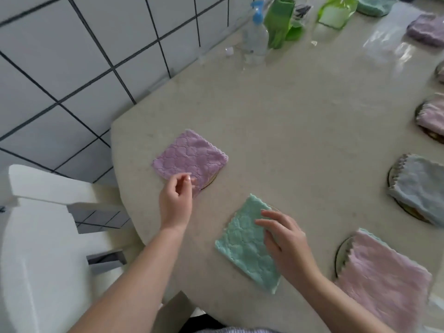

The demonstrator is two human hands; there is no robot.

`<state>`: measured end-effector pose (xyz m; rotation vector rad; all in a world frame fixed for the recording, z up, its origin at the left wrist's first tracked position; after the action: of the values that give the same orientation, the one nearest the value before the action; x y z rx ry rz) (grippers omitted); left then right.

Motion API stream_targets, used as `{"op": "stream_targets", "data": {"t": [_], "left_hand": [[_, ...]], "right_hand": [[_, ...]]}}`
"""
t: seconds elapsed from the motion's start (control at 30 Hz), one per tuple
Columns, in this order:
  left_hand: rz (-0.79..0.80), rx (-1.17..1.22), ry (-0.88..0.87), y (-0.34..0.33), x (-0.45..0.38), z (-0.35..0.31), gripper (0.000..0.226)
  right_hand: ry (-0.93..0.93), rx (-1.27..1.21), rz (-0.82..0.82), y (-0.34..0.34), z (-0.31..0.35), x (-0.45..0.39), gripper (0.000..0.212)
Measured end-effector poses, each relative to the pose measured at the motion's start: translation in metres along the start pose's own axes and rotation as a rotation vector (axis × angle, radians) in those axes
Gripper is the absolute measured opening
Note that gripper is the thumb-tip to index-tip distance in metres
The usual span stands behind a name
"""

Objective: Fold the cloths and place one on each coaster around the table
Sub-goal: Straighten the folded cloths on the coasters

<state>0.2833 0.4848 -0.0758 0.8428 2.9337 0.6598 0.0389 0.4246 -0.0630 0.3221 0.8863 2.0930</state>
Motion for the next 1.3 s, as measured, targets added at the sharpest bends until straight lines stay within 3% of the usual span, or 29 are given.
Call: {"op": "stream_targets", "data": {"t": [0.07,0.13,0.27,0.4,0.73,0.93,1.1,1.3], "left_hand": [[-0.117,0.025,0.119,0.018,-0.028,0.004,0.011],[-0.137,-0.001,0.223,0.031,-0.054,0.014,0.009],[-0.004,-0.075,0.404,0.041,-0.095,0.037,0.031],[0.071,-0.171,0.400,0.044,-0.102,0.046,0.030],[0.076,-0.070,0.443,0.047,-0.112,0.045,0.007],[0.017,0.087,0.492,0.046,-0.110,0.051,0.013],[-0.032,0.044,0.469,0.046,-0.105,0.053,0.013],[-0.073,0.038,0.462,0.044,-0.101,0.049,0.013]], "right_hand": [[-0.061,-0.134,0.089,-0.017,0.018,-0.024,0.029],[-0.143,-0.216,0.240,-0.036,0.031,-0.044,0.028],[-0.284,-0.330,0.477,-0.065,0.053,-0.079,0.043],[-0.295,-0.330,0.623,-0.083,0.064,-0.098,0.050],[-0.252,-0.244,0.581,-0.112,0.066,-0.116,0.040],[-0.283,-0.298,0.571,-0.117,0.056,-0.119,0.035],[-0.411,-0.439,0.635,-0.120,0.051,-0.120,0.039],[-0.369,-0.422,0.698,-0.122,0.050,-0.120,0.038]]}}
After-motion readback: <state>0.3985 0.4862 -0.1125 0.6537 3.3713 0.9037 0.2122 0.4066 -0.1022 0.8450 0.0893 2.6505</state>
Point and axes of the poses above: each hand's wrist, its own x-axis away from the middle knuckle, its own y-axis out of the back of the hand, z = x × y, the point moved 3 cm from there along -x, towards the middle knuckle, and after that the axes turned 3 degrees about y, right-handed, at the moved point
